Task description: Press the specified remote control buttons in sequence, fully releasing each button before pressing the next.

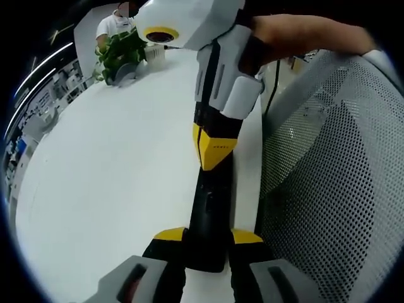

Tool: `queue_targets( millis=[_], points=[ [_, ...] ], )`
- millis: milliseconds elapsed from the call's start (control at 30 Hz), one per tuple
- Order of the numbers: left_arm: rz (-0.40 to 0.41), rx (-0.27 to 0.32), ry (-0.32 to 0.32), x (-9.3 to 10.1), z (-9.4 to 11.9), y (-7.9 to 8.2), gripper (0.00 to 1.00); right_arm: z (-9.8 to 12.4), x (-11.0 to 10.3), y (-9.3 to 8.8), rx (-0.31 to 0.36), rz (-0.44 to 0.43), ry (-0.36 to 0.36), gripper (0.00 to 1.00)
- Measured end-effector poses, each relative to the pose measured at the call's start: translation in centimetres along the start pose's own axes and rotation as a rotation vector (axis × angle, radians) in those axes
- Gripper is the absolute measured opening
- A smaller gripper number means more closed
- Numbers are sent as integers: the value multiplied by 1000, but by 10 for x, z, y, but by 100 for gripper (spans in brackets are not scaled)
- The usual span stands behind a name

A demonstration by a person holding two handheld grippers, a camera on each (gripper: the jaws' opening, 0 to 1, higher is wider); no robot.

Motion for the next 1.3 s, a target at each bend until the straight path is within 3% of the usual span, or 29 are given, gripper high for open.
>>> queue_targets(
  millis=[500,1300],
  points=[
    [4,3,3,0,0,0,25,-1,-3,3,-4,36,-22,0],
    [3,5,12,5,2,1,25,2,1,1,-23,-36,14,0]
  ],
)
Point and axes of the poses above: the point that each gripper's makers call its tool centre point, and the gripper's own axes: z roughly backward along the fingers, x roughly to its right, y roughly out of its top, the point moved 10 cm from there along z, roughly backward along the fingers, and after that the axes turned 11 degrees about -y, right-handed, at the moved point
